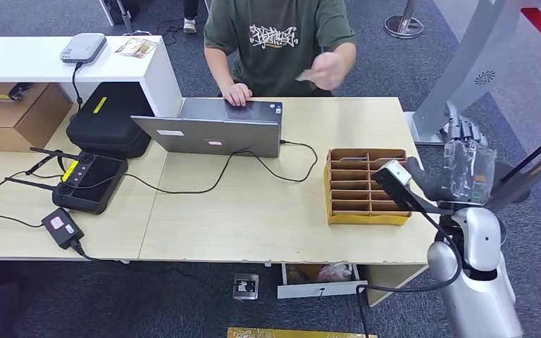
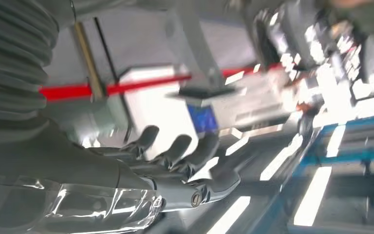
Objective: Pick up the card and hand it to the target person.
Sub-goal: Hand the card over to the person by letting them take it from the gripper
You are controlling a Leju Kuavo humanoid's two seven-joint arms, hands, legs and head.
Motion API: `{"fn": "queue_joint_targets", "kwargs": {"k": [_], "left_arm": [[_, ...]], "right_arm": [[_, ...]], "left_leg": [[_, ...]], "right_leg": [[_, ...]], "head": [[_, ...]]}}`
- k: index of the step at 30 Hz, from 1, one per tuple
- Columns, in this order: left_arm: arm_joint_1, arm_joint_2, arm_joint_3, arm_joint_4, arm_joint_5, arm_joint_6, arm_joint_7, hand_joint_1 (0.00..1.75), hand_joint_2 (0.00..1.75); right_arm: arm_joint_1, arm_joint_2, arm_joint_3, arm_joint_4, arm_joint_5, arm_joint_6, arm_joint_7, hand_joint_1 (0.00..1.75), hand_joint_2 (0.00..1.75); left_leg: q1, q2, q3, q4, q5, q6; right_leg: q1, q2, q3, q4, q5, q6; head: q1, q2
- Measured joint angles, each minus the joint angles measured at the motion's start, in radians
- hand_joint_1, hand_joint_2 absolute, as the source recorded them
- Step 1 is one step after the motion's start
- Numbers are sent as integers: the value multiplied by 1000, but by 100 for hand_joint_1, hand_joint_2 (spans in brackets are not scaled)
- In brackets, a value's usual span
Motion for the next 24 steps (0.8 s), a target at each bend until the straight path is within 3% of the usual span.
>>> {"fn": "queue_joint_targets", "kwargs": {"k": [3,10,14,18,24], "left_arm": [[-1,0,0,0,-1,0,-1,0,0],[0,0,1,0,-2,0,-3,0,0],[1,0,2,0,-2,0,-7,0,0],[2,0,4,0,-1,0,-10,0,0],[2,-1,7,0,-6,0,14,0,0]], "right_arm": [[16,23,2,32,-169,93,-79,0,175],[106,126,2,145,-683,200,-311,0,175],[170,172,-2,162,-951,248,-392,0,175],[221,203,-10,148,-1017,244,-415,0,175],[292,249,-12,102,-994,226,-411,0,175]], "left_leg": [[0,0,0,0,0,0],[0,0,0,0,0,0],[0,0,0,0,0,0],[0,0,0,0,0,0],[0,0,0,0,0,0]], "right_leg": [[0,0,0,0,0,0],[0,0,0,0,-1,0],[0,0,0,0,-1,0],[0,0,0,0,-1,0],[0,0,0,0,-1,0]], "head": [[0,0],[0,0],[0,0],[0,0],[0,0]]}}
